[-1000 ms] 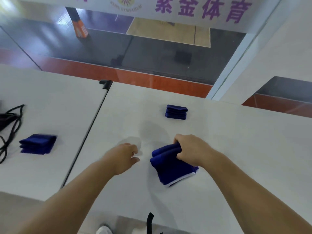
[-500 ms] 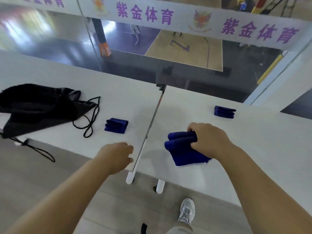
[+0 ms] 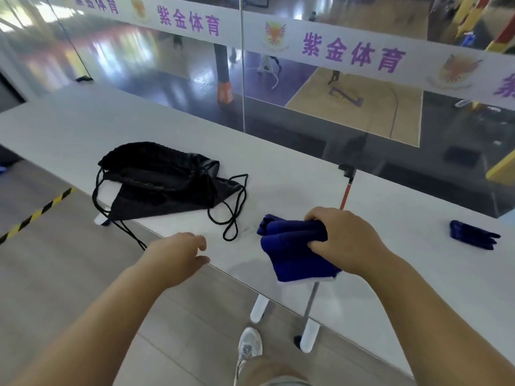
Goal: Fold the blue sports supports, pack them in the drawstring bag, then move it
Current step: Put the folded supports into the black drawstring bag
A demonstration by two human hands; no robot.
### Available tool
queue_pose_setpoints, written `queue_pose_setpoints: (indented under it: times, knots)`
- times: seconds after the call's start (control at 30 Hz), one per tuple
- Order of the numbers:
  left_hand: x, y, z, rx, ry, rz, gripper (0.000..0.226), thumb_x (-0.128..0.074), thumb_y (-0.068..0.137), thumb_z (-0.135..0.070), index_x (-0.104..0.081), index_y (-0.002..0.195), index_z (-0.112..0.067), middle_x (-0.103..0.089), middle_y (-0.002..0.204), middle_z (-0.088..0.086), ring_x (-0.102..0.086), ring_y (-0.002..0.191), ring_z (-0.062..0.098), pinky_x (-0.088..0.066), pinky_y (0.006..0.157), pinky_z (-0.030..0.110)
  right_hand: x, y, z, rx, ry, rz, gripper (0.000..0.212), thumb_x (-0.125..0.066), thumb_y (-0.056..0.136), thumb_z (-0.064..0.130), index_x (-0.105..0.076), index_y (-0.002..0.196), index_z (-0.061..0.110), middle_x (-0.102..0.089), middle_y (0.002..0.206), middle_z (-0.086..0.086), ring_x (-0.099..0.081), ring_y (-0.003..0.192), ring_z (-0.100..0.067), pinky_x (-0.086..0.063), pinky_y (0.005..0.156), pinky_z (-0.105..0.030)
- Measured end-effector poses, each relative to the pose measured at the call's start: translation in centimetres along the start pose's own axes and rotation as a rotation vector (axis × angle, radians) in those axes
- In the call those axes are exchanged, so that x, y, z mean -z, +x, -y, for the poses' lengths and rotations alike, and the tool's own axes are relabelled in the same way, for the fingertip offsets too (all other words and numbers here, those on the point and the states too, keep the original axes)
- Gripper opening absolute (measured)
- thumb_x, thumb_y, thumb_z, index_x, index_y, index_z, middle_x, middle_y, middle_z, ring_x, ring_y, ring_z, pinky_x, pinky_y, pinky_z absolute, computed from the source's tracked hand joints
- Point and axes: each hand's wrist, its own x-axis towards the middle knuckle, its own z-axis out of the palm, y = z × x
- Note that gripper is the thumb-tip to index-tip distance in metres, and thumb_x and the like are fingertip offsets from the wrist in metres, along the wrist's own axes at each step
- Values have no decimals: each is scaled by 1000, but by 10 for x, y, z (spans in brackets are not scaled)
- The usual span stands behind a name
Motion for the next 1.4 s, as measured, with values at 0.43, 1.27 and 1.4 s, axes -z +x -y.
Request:
queue_pose_setpoints:
  times: [0.43,1.27,1.4]
  knots:
    - [33,96,148,191,-247,-55,21,-55,89,-41,-60,103,-25,-55,90,-11,-57,83,11,-52,80,34,-5,181,91,140,109,-95,22,-63,81,26,-58,101,33,-64,90,13,-59,78,-9,-52,71,-27]
    - [62,315,369,33,-81,172,65,-60,84,-41,-28,141,-36,-25,147,8,-37,128,38,-32,105,48,-111,365,263,-443,677,32,18,-69,81,26,-59,94,31,-67,89,5,-65,79,-15,-57,75,-40]
    - [63,316,373,-20,-336,153,74,-64,77,-20,-27,139,-37,-33,132,4,-59,98,35,-48,81,38,-128,374,267,-553,716,46,15,-69,82,22,-58,91,27,-66,90,1,-65,80,-18,-57,74,-41]
